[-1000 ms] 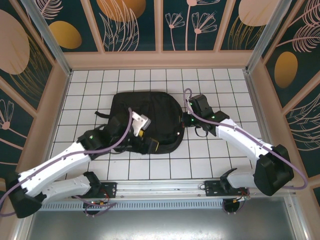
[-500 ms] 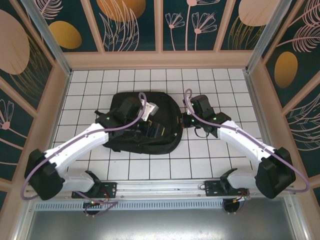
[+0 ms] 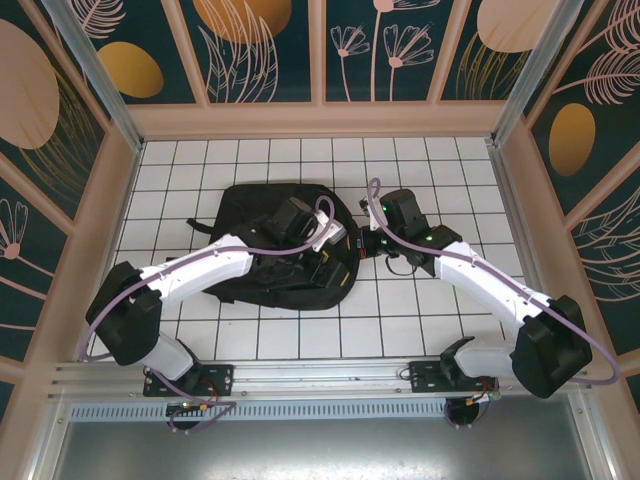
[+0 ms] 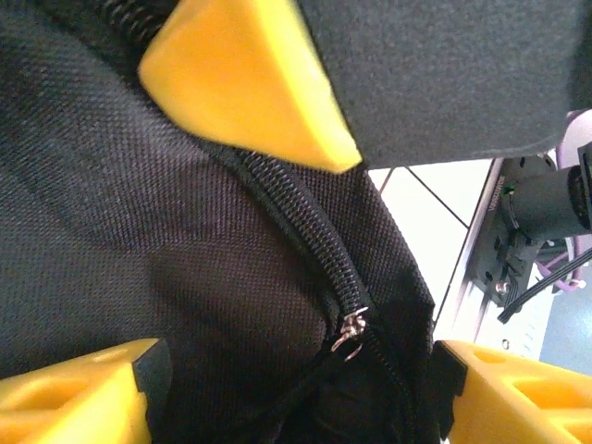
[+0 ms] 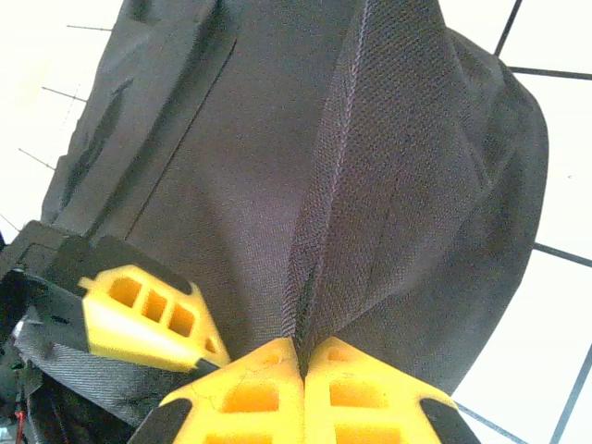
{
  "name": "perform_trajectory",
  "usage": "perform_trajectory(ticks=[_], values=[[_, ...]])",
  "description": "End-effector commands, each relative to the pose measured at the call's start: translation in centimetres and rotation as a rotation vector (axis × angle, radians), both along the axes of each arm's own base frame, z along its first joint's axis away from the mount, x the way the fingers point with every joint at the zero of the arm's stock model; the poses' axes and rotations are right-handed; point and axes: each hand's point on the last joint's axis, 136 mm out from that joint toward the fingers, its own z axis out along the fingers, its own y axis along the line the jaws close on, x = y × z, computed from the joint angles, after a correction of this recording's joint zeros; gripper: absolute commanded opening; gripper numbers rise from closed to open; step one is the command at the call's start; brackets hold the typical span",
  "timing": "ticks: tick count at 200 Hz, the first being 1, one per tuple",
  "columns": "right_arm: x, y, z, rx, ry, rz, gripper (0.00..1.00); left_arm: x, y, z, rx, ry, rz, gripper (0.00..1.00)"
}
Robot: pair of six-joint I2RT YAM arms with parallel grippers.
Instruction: Pack books, pencil case, and school supplies into a backpack
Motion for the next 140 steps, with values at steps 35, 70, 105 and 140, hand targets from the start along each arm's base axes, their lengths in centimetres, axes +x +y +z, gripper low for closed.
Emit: perform_trajectory(ticks=[35,70,105,140], values=[[0.4,1.3,4.2,0.112,-0.113,0.052,0.00,-2.6,-1.8,0.5,-0.131,0.085,-0.170,0.56],[1.0,1.0,4.1,0.112,-0.107,0.030,0.00,-4.0,-1.8,0.1,-0.161,0.149,-0.191,0.37],[0.9,1.4,4.5,0.137,-0.100,0.045,0.00,-3.9,-1.5,-0.7,-0.143,0.157,-0.161,0.23],[0.9,1.4,4.2,0.132,-0.094,0.042,0.00,-3.5,-1.6,-0.2,-0.149,0.151,-0.140,0.00]])
